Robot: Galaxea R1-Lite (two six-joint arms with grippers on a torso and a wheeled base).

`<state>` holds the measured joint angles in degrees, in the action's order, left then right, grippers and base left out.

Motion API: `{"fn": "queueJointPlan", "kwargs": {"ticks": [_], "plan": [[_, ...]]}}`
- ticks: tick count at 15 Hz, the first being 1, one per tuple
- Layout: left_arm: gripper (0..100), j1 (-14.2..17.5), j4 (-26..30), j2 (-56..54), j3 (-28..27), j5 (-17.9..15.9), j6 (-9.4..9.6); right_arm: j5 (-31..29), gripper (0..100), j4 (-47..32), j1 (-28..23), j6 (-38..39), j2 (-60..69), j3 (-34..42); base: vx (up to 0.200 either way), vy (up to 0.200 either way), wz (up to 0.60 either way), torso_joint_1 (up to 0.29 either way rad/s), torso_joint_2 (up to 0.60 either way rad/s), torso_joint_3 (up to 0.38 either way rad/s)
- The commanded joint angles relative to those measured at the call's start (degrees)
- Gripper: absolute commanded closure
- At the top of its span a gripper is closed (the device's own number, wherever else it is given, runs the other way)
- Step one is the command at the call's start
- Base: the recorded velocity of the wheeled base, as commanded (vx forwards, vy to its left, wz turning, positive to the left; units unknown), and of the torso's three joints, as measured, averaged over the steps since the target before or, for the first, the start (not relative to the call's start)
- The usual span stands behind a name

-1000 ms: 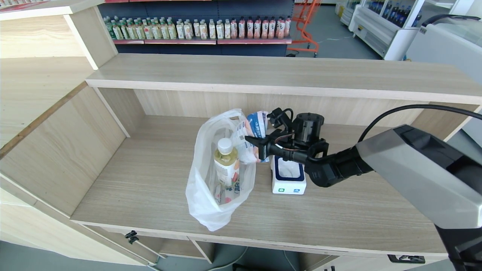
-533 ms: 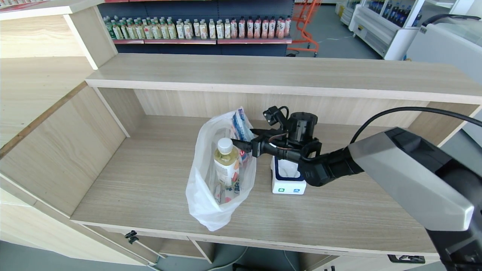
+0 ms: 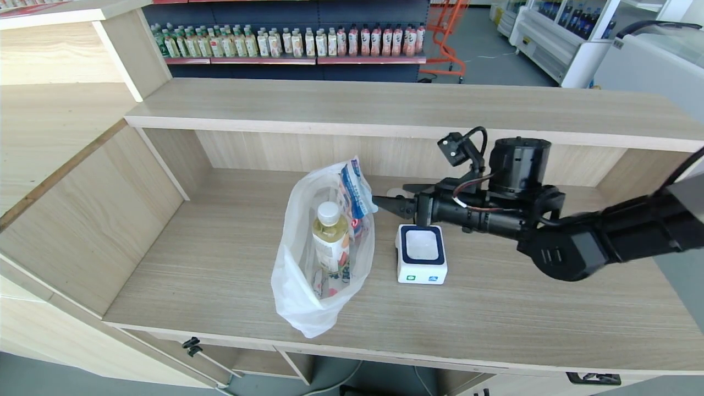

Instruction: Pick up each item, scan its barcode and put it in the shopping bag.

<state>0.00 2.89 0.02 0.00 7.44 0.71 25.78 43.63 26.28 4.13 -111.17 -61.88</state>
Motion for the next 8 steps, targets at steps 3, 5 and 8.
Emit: {"fn": "queueJointPlan", "kwargs": {"ticks": [3,5,8], "plan": [[0,0.0,0.01,-0.02,0.0,0.03,0.0,-11.28,0,-7.42,-12.04,-3.43,47.8,45.18,0.0,0.0,0.0,0.0,0.0,0.0],[0,0.0,0.01,-0.02,0.0,0.03,0.0,-12.51,0,-18.76,-14.51,-3.34,61.07,50.81,0.0,0.0,0.0,0.0,0.0,0.0],[0,0.0,0.01,-0.02,0.0,0.03,0.0,-19.81,0,-28.86,-17.76,-3.34,84.01,61.88,0.0,0.0,0.0,0.0,0.0,0.0]]}}
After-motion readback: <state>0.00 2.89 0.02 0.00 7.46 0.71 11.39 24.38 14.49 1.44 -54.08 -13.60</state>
